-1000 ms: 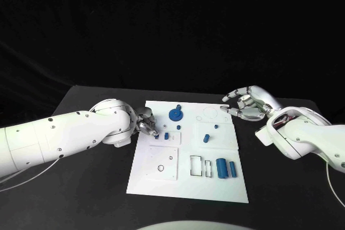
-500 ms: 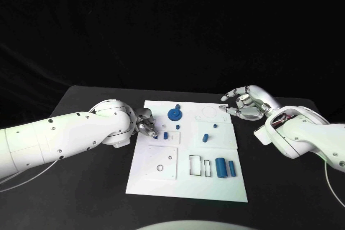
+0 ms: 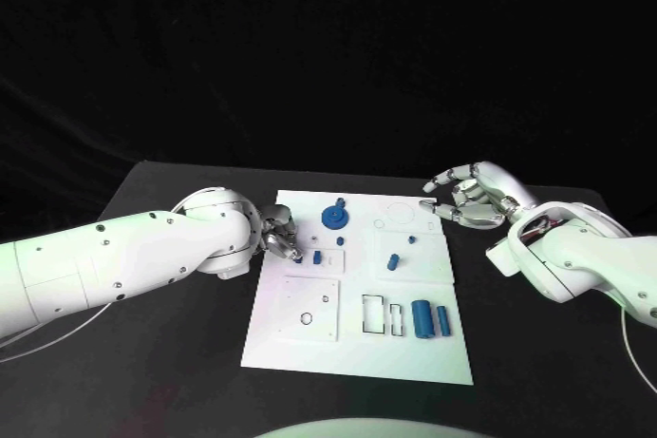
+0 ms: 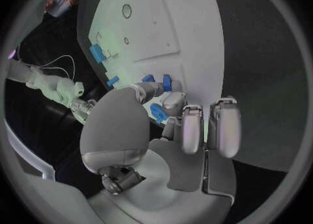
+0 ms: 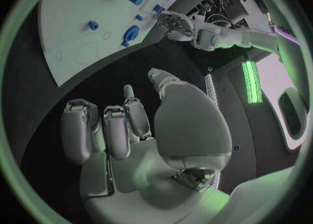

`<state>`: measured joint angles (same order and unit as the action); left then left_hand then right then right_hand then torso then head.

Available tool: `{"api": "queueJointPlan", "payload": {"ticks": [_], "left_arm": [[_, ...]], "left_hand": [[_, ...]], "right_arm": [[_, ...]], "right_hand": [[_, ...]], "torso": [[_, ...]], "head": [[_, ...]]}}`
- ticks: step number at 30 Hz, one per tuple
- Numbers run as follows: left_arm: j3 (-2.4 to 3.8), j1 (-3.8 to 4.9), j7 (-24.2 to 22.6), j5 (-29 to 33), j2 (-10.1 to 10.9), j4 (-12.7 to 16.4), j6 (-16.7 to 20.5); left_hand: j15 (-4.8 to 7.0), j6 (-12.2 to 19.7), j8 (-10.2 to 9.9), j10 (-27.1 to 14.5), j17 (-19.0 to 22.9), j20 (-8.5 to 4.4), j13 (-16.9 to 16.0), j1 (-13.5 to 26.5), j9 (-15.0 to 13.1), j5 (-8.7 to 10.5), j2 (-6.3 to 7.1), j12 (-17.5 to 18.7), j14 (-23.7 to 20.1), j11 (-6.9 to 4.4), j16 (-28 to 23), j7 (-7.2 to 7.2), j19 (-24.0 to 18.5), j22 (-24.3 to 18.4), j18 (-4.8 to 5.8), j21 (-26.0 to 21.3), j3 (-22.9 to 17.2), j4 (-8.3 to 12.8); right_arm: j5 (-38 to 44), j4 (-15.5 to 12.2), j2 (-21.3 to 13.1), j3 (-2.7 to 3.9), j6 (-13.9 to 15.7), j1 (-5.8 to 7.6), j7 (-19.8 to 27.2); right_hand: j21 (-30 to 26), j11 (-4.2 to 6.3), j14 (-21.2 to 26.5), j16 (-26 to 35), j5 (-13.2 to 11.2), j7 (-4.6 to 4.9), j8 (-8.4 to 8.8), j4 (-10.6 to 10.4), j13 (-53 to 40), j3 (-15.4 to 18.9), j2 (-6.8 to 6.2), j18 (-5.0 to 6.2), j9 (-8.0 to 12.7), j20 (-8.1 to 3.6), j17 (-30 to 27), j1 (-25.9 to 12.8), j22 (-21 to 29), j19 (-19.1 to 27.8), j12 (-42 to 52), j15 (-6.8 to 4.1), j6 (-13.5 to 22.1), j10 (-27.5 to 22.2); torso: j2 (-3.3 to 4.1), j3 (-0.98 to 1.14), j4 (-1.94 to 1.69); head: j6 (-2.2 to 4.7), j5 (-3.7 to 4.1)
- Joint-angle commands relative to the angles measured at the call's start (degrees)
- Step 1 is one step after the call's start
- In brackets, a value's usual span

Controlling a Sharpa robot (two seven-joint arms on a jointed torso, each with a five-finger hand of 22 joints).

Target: Assemble the parts on the task board

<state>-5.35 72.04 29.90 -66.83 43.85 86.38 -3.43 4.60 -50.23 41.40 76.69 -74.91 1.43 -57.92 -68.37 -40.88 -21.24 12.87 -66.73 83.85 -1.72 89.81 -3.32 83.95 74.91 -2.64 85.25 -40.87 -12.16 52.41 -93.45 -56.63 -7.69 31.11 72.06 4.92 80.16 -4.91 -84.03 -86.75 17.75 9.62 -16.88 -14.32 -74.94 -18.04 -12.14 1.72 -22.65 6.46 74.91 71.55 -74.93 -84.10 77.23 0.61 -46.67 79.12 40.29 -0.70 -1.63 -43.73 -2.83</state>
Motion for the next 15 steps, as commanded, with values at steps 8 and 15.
{"api": "queueJointPlan", "payload": {"ticks": [8, 15], "left_arm": [[-0.14, -0.19, 0.21, -0.04, -0.40, -0.24, -1.92], [-0.14, -0.19, 0.22, 0.05, -0.51, -0.48, -2.08]], "left_hand": [[0.97, -1.72, 0.57, 0.55, -15.09, -0.82, -0.32, 5.13, -3.99, 0.34, 0.83, -0.35, 6.15, -0.73, 0.19, 1.80, 1.47, 5.71, 0.50, 0.12, -0.81, 2.50], [1.07, -2.10, 0.49, 0.68, -15.09, -0.93, -0.72, 5.94, -3.78, 0.29, 0.68, -0.67, 6.15, -0.82, 0.19, 1.90, 1.53, 5.81, 0.52, 0.15, 0.79, 1.24]], "right_arm": [[0.31, -0.11, -0.06, 0.01, -0.46, -0.04, 0.23], [0.31, -0.12, -0.12, 0.01, -0.40, -0.03, 0.23]], "right_hand": [[-0.43, 0.48, -4.03, 0.25, 0.48, -0.33, -0.38, -0.31, -2.41, 0.20, 0.74, 0.96, -0.09, -0.30, 7.15, 0.16, -7.83, 0.00, -0.15, -0.44, 0.12, -0.14], [-0.46, 0.48, -4.02, 0.25, 0.49, -0.32, -0.39, -0.32, -2.40, 0.21, 0.74, 0.96, -0.09, -0.30, 7.14, 0.15, -7.81, 0.01, -0.16, -0.44, 0.13, -0.15]], "torso": [[-0.03, 0.04, 0.05], [-0.03, 0.02, 0.04]], "head": [[-0.08, -0.10], [-0.15, -0.05]]}}
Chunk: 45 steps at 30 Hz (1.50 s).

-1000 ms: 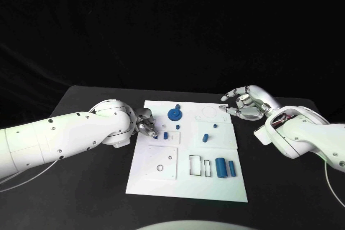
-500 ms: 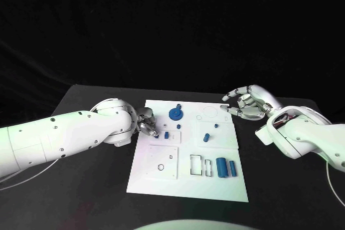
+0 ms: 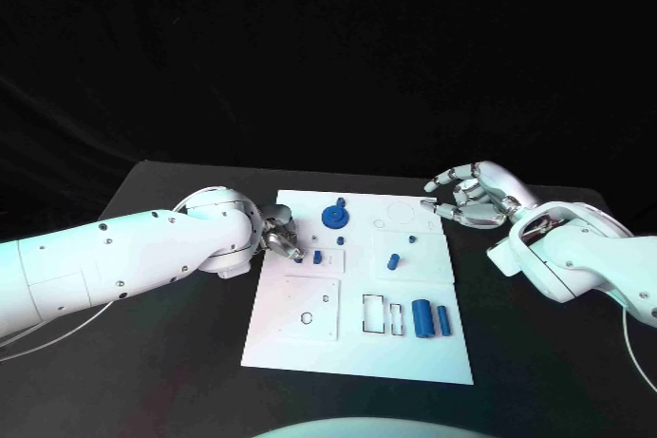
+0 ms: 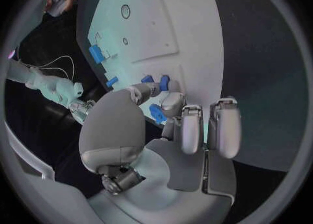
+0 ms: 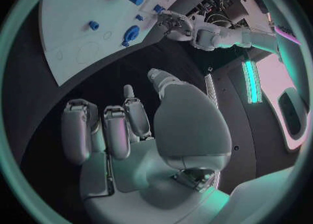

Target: Assemble the parts on the task board

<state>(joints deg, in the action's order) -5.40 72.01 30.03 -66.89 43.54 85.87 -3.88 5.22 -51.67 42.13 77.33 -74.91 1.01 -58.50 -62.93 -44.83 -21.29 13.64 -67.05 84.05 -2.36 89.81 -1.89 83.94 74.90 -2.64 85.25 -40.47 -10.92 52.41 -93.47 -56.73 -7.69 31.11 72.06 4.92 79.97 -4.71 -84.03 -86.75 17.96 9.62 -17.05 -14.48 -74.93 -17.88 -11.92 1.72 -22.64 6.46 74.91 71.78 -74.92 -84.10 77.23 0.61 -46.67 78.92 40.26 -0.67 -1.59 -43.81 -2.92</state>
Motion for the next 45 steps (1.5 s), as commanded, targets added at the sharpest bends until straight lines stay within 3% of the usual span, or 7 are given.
{"api": "queueJointPlan", "payload": {"ticks": [1, 16, 27, 37, 45], "left_arm": [[-0.09, -0.17, 0.09, 0.11, -0.20, 0.02, -1.66], [-0.09, -0.16, 0.09, 0.32, -0.35, -0.28, -1.66], [-0.09, -0.16, 0.08, 0.55, -0.34, -0.81, -1.28], [-0.07, -0.16, 0.04, 0.90, -0.28, -1.05, -0.43], [0.23, -0.17, -0.15, 2.30, 0.02, -0.64, 1.88]], "left_hand": [[0.45, -0.68, -0.24, 0.07, -15.09, -0.51, -0.20, 0.51, 0.17, 0.33, -0.09, -0.40, 5.95, -0.18, 0.19, 0.48, 1.55, 5.83, 0.52, 0.16, 0.42, -0.02], [0.53, -1.11, -0.31, 0.12, -15.09, -0.58, -0.35, 1.44, 0.39, 0.28, -0.01, -0.54, 5.95, -0.26, 0.19, 0.56, 1.56, 5.85, 0.53, 0.15, 2.30, -1.55], [0.46, -1.70, -0.41, 0.17, -15.09, -0.56, -0.53, 3.93, 0.72, 0.34, 0.49, -0.70, 5.95, -0.15, 0.19, 0.46, 1.66, 6.03, 0.56, 0.18, 7.95, -5.38], [0.43, -1.79, -0.59, 0.12, -15.09, -0.57, -0.46, 4.98, 0.93, 0.22, 0.04, -0.65, 5.95, -0.12, 0.19, 0.41, 1.64, 5.96, 0.54, 0.12, 10.23, -5.82], [0.41, -2.05, -0.92, 0.15, -15.09, -0.54, -0.49, 11.14, 1.32, 0.67, -1.02, -0.69, 5.95, -0.11, 0.19, 0.45, 1.65, 5.96, 0.53, 0.08, 15.47, -5.98]], "right_arm": [[0.30, -0.10, -0.04, 0.01, -0.41, -0.03, 0.23], [0.30, -0.11, -0.13, 0.01, -0.27, -0.03, 0.25], [0.30, -0.05, -0.15, 0.01, -0.09, -0.03, 0.32], [0.30, 0.08, -0.12, 0.01, -0.04, -0.03, 0.33], [0.30, 0.19, -0.10, 0.01, 0.05, -0.04, 0.38]], "right_hand": [[-0.26, 0.27, -4.02, 0.25, 0.28, -0.32, -0.22, -0.16, -2.41, 0.05, 0.51, 0.96, -0.10, -0.31, 7.14, -0.07, -7.82, 0.01, -0.16, -0.44, 0.13, 0.05], [-0.29, 0.26, -4.00, 0.30, 0.22, -0.31, -0.25, -0.35, -2.39, 0.24, 0.45, 0.96, -0.09, -0.31, 7.05, -0.27, -7.82, 0.01, -0.18, -0.44, 0.20, 0.03], [-0.54, 0.26, -3.93, 0.46, 0.12, -0.31, -0.32, -0.75, -2.27, 0.56, 0.47, 1.02, -0.08, -0.32, 6.75, -0.64, -7.66, 0.13, -0.29, -0.43, 0.29, -0.06], [-0.88, 0.25, -3.80, 0.68, 0.13, -0.32, -0.33, -0.79, -2.16, 0.58, 0.47, 1.11, -0.08, -0.32, 6.25, -0.67, -7.43, 0.32, -0.39, -0.44, 0.30, -0.15], [-1.02, 0.25, -3.76, 0.75, 0.16, -0.32, -0.35, -0.88, -2.13, 0.66, 0.48, 1.14, -0.08, -0.32, 6.12, -0.75, -7.33, 0.39, -0.42, -0.44, 0.32, -0.18]], "torso": [[0.01, -0.01, 0.01], [0.03, -0.08, -0.04], [0.01, -0.06, -0.03], [0.03, -0.08, -0.01], [0.05, -0.08, 0.01]], "head": [[-0.09, 0.04], [-0.04, 0.16], [-0.02, 0.20], [0.15, 0.27], [0.28, 0.44]]}}
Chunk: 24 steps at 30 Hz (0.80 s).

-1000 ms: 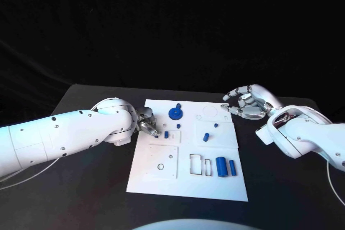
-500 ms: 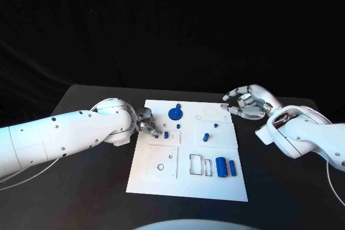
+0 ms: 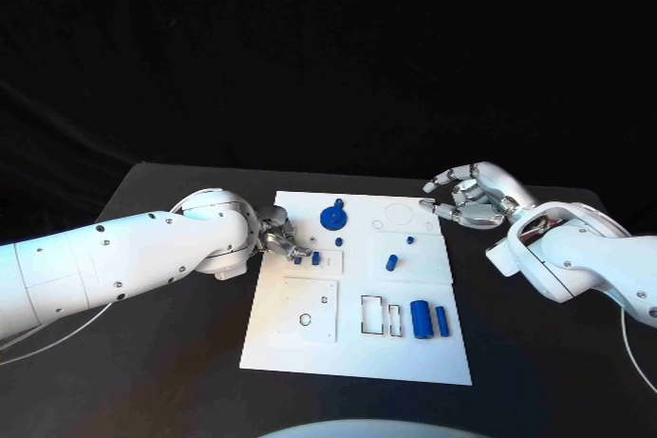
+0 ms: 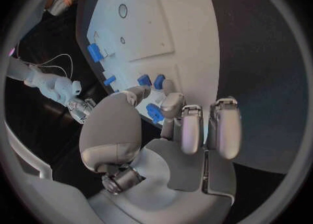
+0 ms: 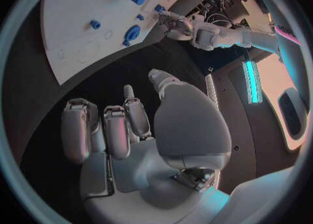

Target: Assemble the parts on the task board

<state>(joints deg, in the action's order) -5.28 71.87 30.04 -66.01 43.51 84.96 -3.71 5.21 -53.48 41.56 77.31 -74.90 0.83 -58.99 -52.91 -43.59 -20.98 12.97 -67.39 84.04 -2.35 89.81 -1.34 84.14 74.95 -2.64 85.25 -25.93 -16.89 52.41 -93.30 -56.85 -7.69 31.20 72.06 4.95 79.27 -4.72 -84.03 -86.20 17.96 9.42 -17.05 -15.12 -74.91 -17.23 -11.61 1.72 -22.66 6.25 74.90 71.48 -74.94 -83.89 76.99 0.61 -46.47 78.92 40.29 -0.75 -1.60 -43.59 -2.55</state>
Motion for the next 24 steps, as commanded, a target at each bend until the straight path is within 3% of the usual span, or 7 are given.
{"api": "queueJointPlan", "payload": {"ticks": [1, 11, 14, 16, 17, 19, 24], "left_arm": [[0.17, -0.03, -0.19, 1.57, 0.11, 0.34, 2.10], [1.86, 0.13, -1.92, 4.24, 0.99, 1.23, 10.46], [2.03, 0.23, -4.47, 4.58, 0.72, 1.25, 12.38], [2.08, 0.27, -7.58, 4.51, 0.21, 1.16, 13.60], [2.05, 0.28, -9.55, 4.07, -0.18, 1.09, 14.38], [1.95, 0.28, -12.32, 3.30, -0.75, 0.94, 15.30], [1.02, 0.18, -23.23, -1.92, -3.06, -0.03, 18.95]], "left_hand": [[0.43, -0.23, -0.37, 0.14, -15.10, -0.37, 0.05, 1.41, 0.10, 0.37, -0.44, -0.30, 5.96, -0.13, 0.19, -0.10, 1.41, 5.84, 0.51, 0.03, 1.22, -0.01], [-0.34, 3.23, -1.80, -5.94, -12.94, -0.06, 9.63, 1.77, 0.51, -0.01, -1.11, 7.47, 5.30, 0.95, -0.95, -1.33, -0.96, 1.20, -0.50, -2.65, 4.43, 0.08], [-1.86, 8.19, -3.23, -14.53, -6.06, 1.14, 19.27, -1.28, 0.98, -0.47, -2.00, 15.89, 2.68, 2.97, -5.13, -3.23, -6.47, -8.94, -2.57, -9.08, 4.74, 0.47], [-2.80, 9.44, -3.34, -16.13, -4.40, 1.69, 19.69, -2.70, 1.13, -0.42, -1.94, 16.44, 1.92, 3.63, -6.29, -4.03, -7.64, -11.08, -3.01, -10.71, 4.63, -0.17], [-4.02, 14.14, -5.03, -22.12, 5.57, 2.81, 21.02, -8.59, 1.95, -0.89, -1.55, 19.35, -3.34, 5.31, -13.36, -6.10, -14.87, -23.24, -5.22, -19.25, 2.83, 2.25], [-5.29, 16.16, -5.86, -25.06, 10.95, 3.67, 21.92, -11.43, 2.57, -0.66, -1.41, 20.94, -7.40, 6.61, -17.89, -7.43, -19.71, -30.30, -6.30, -24.98, 1.76, 2.52], [-6.61, 16.93, -7.48, -31.22, 18.34, 5.54, 26.07, -24.94, 5.74, -0.52, -0.50, 25.64, -13.25, 8.08, -23.68, -8.69, -23.64, -37.01, -7.80, -31.41, -5.23, 7.88]], "right_arm": [[0.30, 0.04, 0.03, 0.01, -0.03, -0.04, 0.36], [0.29, 0.32, 0.06, 0.01, 0.00, -0.08, 0.52], [0.25, 0.32, 0.04, 0.01, 0.07, -0.09, 0.60], [0.22, 0.31, 0.04, 0.01, 0.13, -0.09, 0.69], [0.19, 0.31, 0.05, 0.01, 0.17, -0.09, 0.75], [0.15, 0.32, 0.07, 0.01, 0.21, -0.09, 0.83], [0.05, 0.31, 0.17, 0.01, 0.27, -0.10, 1.04]], "right_hand": [[-0.31, 0.26, -3.76, 0.20, 0.16, -0.11, -0.35, -0.23, -2.15, 0.02, 0.18, 1.14, -0.06, -0.11, 6.13, -0.44, -7.31, 0.18, -0.18, -0.44, 0.12, -0.18], [-0.58, 0.26, -3.70, 0.33, 0.20, -0.11, -0.40, -0.51, -2.06, 0.28, 0.15, 1.20, -0.05, -0.11, 5.93, -0.68, -7.14, 0.32, -0.26, -0.44, 0.21, -0.25], [-0.72, 0.26, -3.67, 0.38, 0.21, -0.11, -0.41, -0.53, -1.94, 0.31, 0.14, 1.23, -0.05, -0.11, 5.83, -0.70, -7.05, 0.39, -0.39, -0.44, 0.22, -0.36], [-0.78, 0.26, -3.66, 0.40, 0.21, -0.11, -0.41, -0.54, -1.86, 0.31, 0.15, 1.25, -0.05, -0.11, 5.79, -0.70, -7.00, 0.43, -0.47, -0.44, 0.22, -0.44], [-0.89, 0.26, -3.65, 0.42, 0.23, -0.12, -0.41, -0.54, -1.71, 0.32, 0.16, 1.28, -0.05, -0.11, 5.75, -0.68, -6.93, 0.49, -0.62, -0.44, 0.23, -0.57], [-0.89, 0.26, -3.65, 0.42, 0.23, -0.12, -0.41, -0.54, -1.70, 0.32, 0.16, 1.28, -0.05, -0.11, 5.75, -0.68, -6.93, 0.49, -0.63, -0.44, 0.23, -0.57], [-0.96, 0.27, -3.63, 0.46, 0.37, -0.13, -0.46, -0.51, -1.58, 0.29, 0.26, 1.29, -0.06, -0.12, 5.71, -0.49, -6.89, 0.51, -0.75, -0.45, 0.26, -0.69]], "torso": [[0.02, -0.01, 0.03], [-0.06, 0.09, 0.01], [-0.01, 0.12, 0.04], [0.06, 0.09, 0.01], [0.08, 0.07, 0.02], [0.10, 0.05, 0.06], [0.08, 0.04, 0.08]], "head": [[0.06, 0.14], [0.36, 0.49], [0.50, 0.74], [0.60, 0.94], [0.63, 1.09], [0.64, 1.12], [0.70, 1.34]]}}
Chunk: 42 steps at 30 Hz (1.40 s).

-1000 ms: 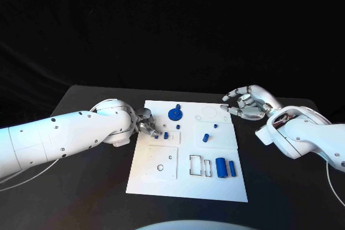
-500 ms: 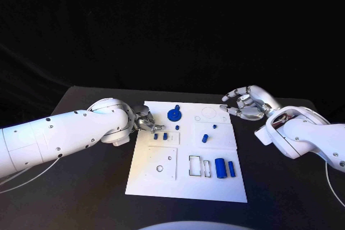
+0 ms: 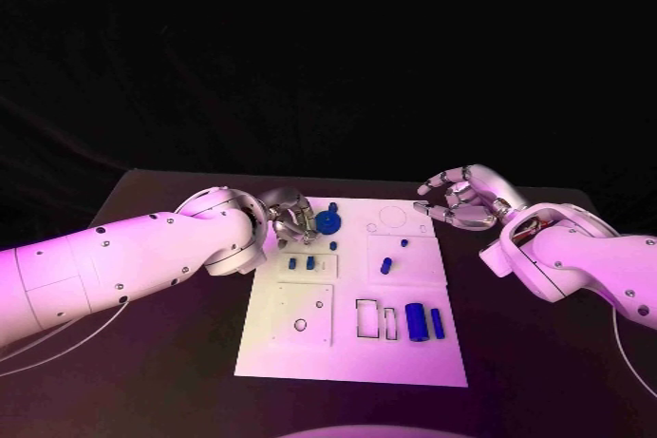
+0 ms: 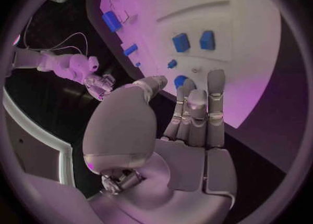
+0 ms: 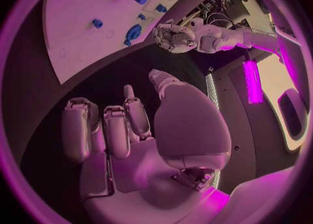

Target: Assemble the parts on the task board

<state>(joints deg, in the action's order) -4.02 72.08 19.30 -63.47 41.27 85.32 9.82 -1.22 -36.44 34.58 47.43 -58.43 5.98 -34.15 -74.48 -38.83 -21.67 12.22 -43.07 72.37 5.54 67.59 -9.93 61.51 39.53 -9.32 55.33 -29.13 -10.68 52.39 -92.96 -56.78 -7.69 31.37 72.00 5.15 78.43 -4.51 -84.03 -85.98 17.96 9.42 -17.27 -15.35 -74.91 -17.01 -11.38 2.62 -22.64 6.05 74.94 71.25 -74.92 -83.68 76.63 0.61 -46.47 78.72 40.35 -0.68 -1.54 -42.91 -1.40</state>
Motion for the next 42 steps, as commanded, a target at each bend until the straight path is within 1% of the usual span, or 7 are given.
{"api": "queueJointPlan", "payload": {"ticks": [1, 4, 10, 12, 21, 27, 42], "left_arm": [[-0.42, -0.06, -14.00, -6.06, -1.22, -0.63, 5.77], [-0.93, -0.14, -17.18, -11.44, -2.33, -1.38, 5.84], [-1.80, -0.25, -19.44, -21.99, -4.37, -3.30, 2.52], [-1.95, -0.30, -19.51, -24.06, -4.98, -3.97, 1.70], [-2.22, -0.59, -17.63, -29.40, -7.16, -6.48, -1.86], [-2.24, -0.63, -15.58, -31.09, -7.83, -7.41, -4.76], [-2.24, -0.91, -14.61, -31.85, -9.15, -9.06, -5.96]], "left_hand": [[-0.39, -0.52, -1.05, -1.30, 2.13, 0.59, 2.13, -4.33, 1.91, 0.41, 0.56, 1.92, -1.86, 0.54, -1.47, -0.30, -1.05, -1.64, -1.12, -1.60, -2.92, 2.15], [-0.69, -2.18, -3.67, -2.12, 5.03, 1.03, 6.24, -5.96, 5.92, 0.99, 2.23, 5.29, -4.11, 0.87, -2.53, -0.24, -1.61, -1.31, -1.16, -1.43, -4.61, 3.39], [-0.99, -3.42, -7.28, -3.16, 5.89, 1.38, 11.80, -5.16, 10.61, 1.73, 4.33, 10.25, -3.69, 0.93, -0.58, 0.73, -1.10, 0.52, -0.99, -0.04, -2.16, 3.94], [-1.01, -3.76, -7.56, -3.02, 5.94, 1.35, 12.34, -5.20, 11.05, 1.70, 4.34, 10.62, -3.54, 0.82, -0.25, 0.84, -0.68, 1.16, -0.91, 0.46, -1.78, 4.07], [-0.22, -7.79, -10.15, 0.41, 1.41, 0.77, 17.55, -6.02, 14.95, 1.53, 4.05, 13.71, 2.40, 0.23, 6.54, 1.78, 7.19, 13.30, 1.34, 10.14, -1.47, 4.70], [0.07, -8.97, -10.94, 1.16, -0.38, 0.65, 19.22, -5.75, 16.02, 1.66, 4.10, 14.95, 4.59, 0.02, 8.60, 2.00, 9.83, 17.56, 2.16, 13.39, -0.98, 4.73], [0.08, -10.38, -11.54, 3.32, -1.89, 0.56, 20.66, -6.11, 16.90, 1.62, 3.73, 15.69, 6.41, -0.06, 10.22, 1.74, 11.45, 20.17, 2.64, 15.43, -1.50, 4.79]], "right_arm": [[0.07, -0.06, 0.11, 0.01, 0.09, -0.04, 0.86], [0.04, -0.10, 0.17, 0.01, 0.05, -0.05, 0.91], [0.03, -0.23, 0.23, 0.00, 0.03, -0.05, 0.93], [0.03, -0.24, 0.25, 0.00, 0.04, -0.05, 0.92], [0.04, -0.24, 0.45, 0.00, 0.01, -0.05, 0.93], [0.04, -0.23, 0.50, 0.01, 0.09, -0.05, 0.93], [0.05, -0.34, 0.55, 0.01, 0.34, -0.05, 1.02]], "right_hand": [[-0.12, 0.07, -3.63, 0.23, 0.37, -0.13, -0.24, -0.28, -1.59, 0.07, 0.03, 0.39, -0.07, 0.08, 5.67, -0.26, -6.91, 0.31, -0.39, -0.46, 0.26, -0.48], [-0.14, 0.07, -3.62, 0.26, 0.43, -0.13, -0.26, -0.25, -1.60, 0.06, 0.06, 0.39, -0.07, 0.08, 5.65, -0.14, -6.90, 0.32, -0.38, -0.46, 0.27, -0.48], [-0.16, 0.08, -3.62, 0.26, 0.49, -0.14, -0.29, -0.22, -1.52, 0.05, 0.09, 0.40, -0.07, 0.08, 5.65, -0.05, -6.89, 0.32, -0.47, -0.47, 0.28, -0.55], [-0.16, 0.08, -3.62, 0.26, 0.49, -0.14, -0.29, -0.22, -1.52, 0.05, 0.09, 0.40, -0.07, 0.08, 5.65, -0.05, -6.89, 0.32, -0.47, -0.47, 0.28, -0.55], [-0.12, 0.08, -3.62, 0.27, 0.57, -0.14, -0.31, -0.18, -1.50, 0.04, 0.11, 0.38, -0.07, 0.07, 5.64, 0.08, -6.93, 0.29, -0.48, -0.47, 0.29, -0.56], [-0.12, 0.08, -3.62, 0.27, 0.57, -0.14, -0.31, -0.18, -1.50, 0.04, 0.11, 0.38, -0.07, 0.07, 5.64, 0.08, -6.93, 0.29, -0.48, -0.47, 0.29, -0.56], [-0.30, 0.09, -3.60, 0.31, 0.65, -0.14, -0.34, -0.16, -1.39, 0.05, 0.13, 0.43, -0.08, 0.07, 5.58, 0.16, -6.81, 0.39, -0.59, -0.48, 0.30, -0.66]], "torso": [[0.03, -0.04, 0.03], [0.04, -0.02, 0.05], [0.06, -0.01, -0.03], [0.08, -0.04, -0.03], [0.03, -0.05, 0.03], [0.01, -0.01, -0.10], [-0.03, -0.03, -0.08]], "head": [[0.04, 0.22], [0.10, 0.25], [0.07, 0.39], [0.03, 0.40], [-0.18, 0.38], [-0.29, 0.58], [-0.59, 0.77]]}}
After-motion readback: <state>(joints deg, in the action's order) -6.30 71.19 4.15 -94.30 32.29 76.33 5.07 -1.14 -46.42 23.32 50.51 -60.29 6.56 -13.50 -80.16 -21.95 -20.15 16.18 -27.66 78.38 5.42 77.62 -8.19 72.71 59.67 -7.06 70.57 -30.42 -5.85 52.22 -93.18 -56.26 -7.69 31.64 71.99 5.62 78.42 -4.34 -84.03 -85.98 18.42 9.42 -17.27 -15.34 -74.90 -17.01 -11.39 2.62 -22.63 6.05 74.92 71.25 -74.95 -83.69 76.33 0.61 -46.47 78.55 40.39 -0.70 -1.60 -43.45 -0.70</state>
